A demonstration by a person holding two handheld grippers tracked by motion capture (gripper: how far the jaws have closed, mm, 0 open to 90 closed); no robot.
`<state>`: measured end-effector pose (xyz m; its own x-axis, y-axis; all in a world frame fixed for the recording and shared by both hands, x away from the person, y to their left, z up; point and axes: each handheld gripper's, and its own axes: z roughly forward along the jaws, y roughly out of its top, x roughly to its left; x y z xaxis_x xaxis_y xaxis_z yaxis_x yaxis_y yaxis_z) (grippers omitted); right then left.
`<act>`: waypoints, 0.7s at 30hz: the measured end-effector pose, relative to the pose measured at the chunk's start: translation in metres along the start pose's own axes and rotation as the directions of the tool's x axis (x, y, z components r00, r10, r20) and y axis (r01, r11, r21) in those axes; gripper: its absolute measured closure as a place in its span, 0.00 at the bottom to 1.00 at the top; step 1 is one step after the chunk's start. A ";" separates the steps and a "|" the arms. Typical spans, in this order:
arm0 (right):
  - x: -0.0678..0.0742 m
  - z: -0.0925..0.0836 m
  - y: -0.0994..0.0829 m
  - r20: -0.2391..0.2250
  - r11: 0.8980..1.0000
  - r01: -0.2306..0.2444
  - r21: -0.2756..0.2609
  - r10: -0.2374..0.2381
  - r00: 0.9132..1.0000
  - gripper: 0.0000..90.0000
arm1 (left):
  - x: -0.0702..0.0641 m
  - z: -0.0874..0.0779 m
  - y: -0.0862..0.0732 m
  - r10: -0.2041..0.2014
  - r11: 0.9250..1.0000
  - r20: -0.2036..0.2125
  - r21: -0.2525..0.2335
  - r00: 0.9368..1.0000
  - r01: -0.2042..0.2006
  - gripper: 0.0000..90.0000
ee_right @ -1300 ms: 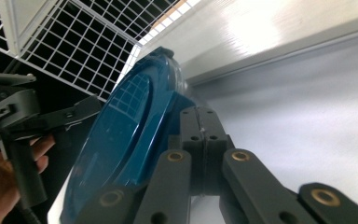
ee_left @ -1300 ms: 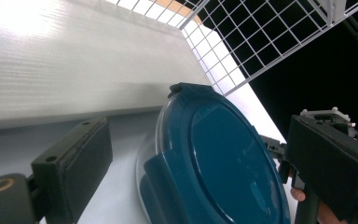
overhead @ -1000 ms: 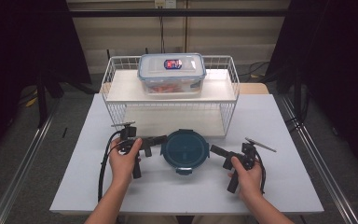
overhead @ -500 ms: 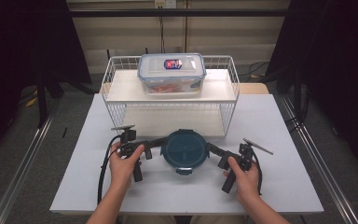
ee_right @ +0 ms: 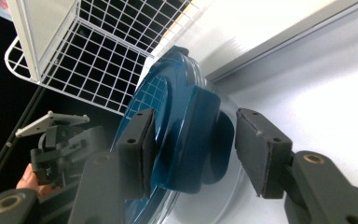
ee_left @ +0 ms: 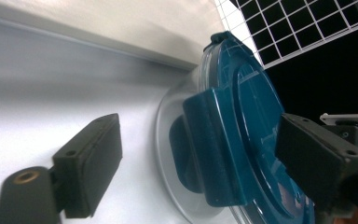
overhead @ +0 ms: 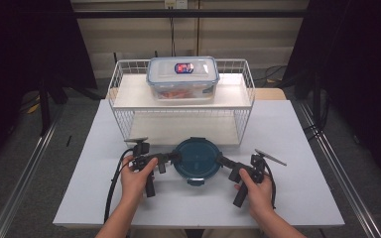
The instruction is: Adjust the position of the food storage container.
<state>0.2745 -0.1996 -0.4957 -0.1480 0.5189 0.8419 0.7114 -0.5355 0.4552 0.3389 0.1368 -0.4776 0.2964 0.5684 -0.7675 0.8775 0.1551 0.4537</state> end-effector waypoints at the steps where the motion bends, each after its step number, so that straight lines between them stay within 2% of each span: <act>1: -0.001 0.000 0.000 -0.002 1.000 -0.005 -0.005 0.005 1.000 0.57 | 0.000 0.001 -0.001 0.002 1.000 -0.004 0.004 1.000 -0.002 0.19; 6: -0.002 0.001 -0.001 -0.008 1.000 -0.028 -0.005 0.028 1.000 0.60 | -0.002 0.002 -0.002 -0.013 1.000 0.005 0.004 1.000 0.013 0.28; 7: -0.003 0.001 -0.002 -0.013 0.999 -0.047 -0.009 0.047 0.999 0.60 | -0.003 0.002 -0.003 -0.018 1.000 0.007 -0.003 1.000 0.018 0.29; 14: -0.002 0.000 -0.004 -0.009 0.998 -0.052 -0.017 0.052 0.999 0.61 | -0.006 0.003 -0.006 -0.044 0.999 0.039 -0.021 0.998 0.045 0.44; 15: -0.003 0.000 -0.005 -0.004 0.998 -0.061 -0.026 0.061 0.998 0.61 | -0.005 0.003 -0.007 -0.066 0.997 0.042 -0.030 0.997 0.068 0.45; 16: -0.003 0.000 -0.005 -0.004 0.998 -0.061 -0.026 0.061 0.998 0.61 | -0.005 0.003 -0.007 -0.066 0.997 0.042 -0.030 0.997 0.068 0.46; 17: -0.002 0.000 -0.006 -0.007 0.996 -0.086 -0.028 0.086 0.996 0.61 | -0.002 0.002 -0.009 -0.093 0.995 0.059 -0.043 0.994 0.095 0.47; 18: -0.002 0.000 -0.006 -0.007 0.996 -0.086 -0.028 0.086 0.996 0.61 | -0.002 0.002 -0.009 -0.093 0.995 0.059 -0.043 0.994 0.095 0.48; 21: -0.003 0.000 -0.009 -0.014 0.990 -0.133 -0.042 0.132 0.991 0.62 | -0.003 0.002 -0.011 -0.104 0.992 0.052 -0.065 0.993 0.107 0.48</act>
<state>0.2685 -0.1962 -0.5020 -0.0621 0.4342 0.8987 0.6955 -0.6270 0.3510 0.3287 0.1318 -0.4810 0.2228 0.5060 -0.8333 0.8778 0.2677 0.3973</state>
